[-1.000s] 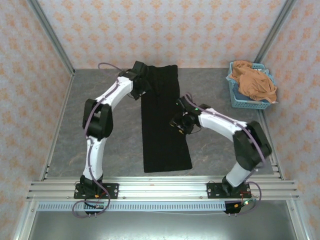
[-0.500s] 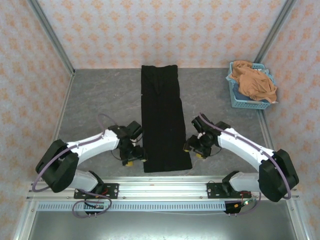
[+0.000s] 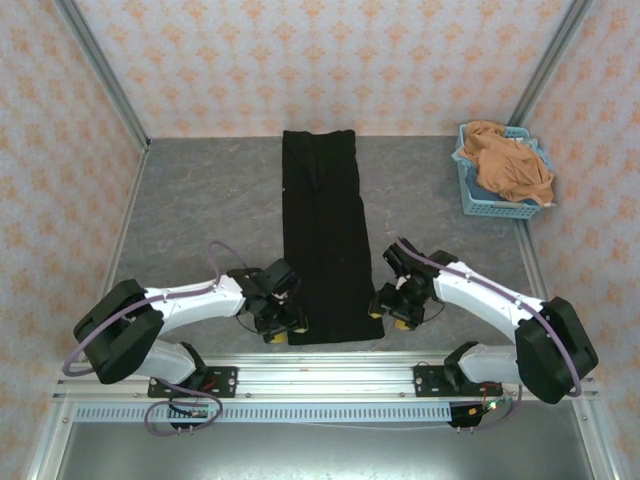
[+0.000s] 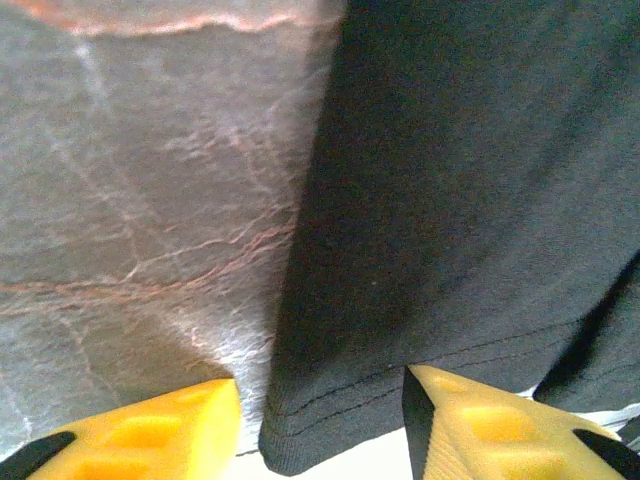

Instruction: Fold and stack the t-shirts

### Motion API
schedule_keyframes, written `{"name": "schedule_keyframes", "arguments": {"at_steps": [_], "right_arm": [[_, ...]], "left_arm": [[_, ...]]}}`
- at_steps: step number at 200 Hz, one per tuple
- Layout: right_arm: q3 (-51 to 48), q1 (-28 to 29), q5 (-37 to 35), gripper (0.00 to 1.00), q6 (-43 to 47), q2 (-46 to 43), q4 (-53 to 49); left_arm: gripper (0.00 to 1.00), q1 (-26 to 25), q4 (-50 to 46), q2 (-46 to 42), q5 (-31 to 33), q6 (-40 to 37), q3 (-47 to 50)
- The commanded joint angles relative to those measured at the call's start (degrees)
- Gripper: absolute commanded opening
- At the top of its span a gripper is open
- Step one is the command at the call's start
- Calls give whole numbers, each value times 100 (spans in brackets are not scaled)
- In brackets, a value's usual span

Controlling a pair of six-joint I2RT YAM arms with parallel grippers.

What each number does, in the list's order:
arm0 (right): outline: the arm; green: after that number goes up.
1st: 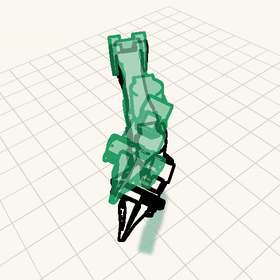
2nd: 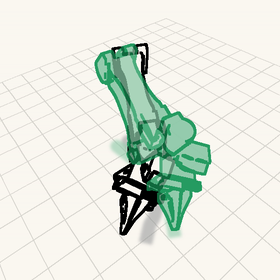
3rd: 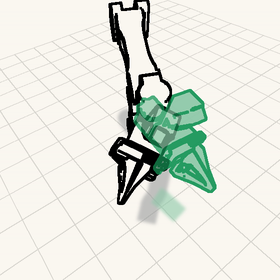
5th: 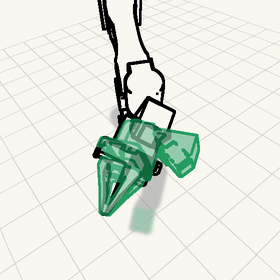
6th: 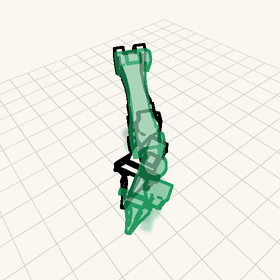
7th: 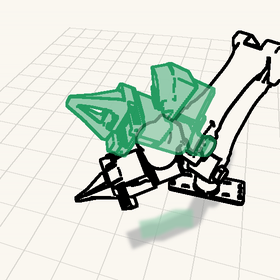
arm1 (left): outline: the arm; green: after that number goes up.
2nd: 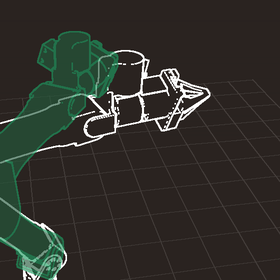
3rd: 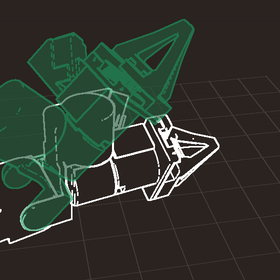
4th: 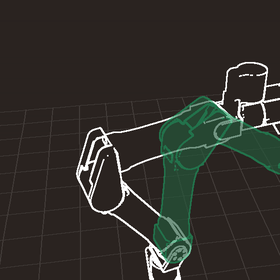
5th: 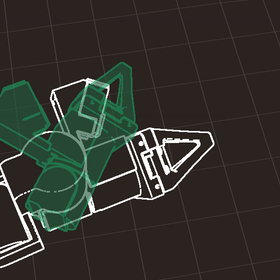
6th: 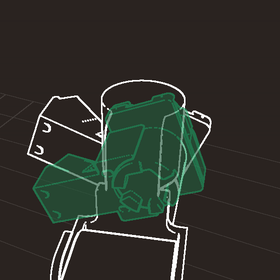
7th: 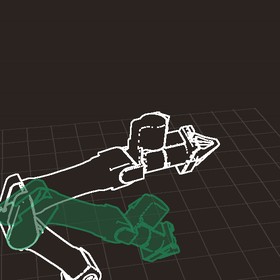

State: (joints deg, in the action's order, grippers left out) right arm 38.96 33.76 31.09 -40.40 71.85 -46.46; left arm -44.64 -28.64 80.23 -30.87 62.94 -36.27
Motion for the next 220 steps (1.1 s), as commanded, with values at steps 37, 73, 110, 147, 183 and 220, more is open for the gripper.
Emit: {"name": "schedule_keyframes", "arguments": {"at_steps": [37, 73, 110, 147, 183, 220], "right_arm": [[-342, 129, 380, 57, -333, 163, 428], [-415, 312, 459, 53, -642, 321, 716], [-407, 708, 329, 46, -965, 622, 996], [-504, 729, -93, 26, -1239, 611, 1031], [-292, 730, -258, 37, -1175, 454, 640], [-347, 731, -485, 50, -1128, 32, 181]], "left_arm": [[21, -88, 623, 198, 111, 216, 50], [14, -88, 649, 76, 195, 262, 80], [7, -88, 628, 11, 204, 236, 60], [0, -85, 451, -40, 190, 99, 92], [0, -84, 94, -163, 204, -84, 111], [0, -88, 18, -237, 237, -96, 185]]}}
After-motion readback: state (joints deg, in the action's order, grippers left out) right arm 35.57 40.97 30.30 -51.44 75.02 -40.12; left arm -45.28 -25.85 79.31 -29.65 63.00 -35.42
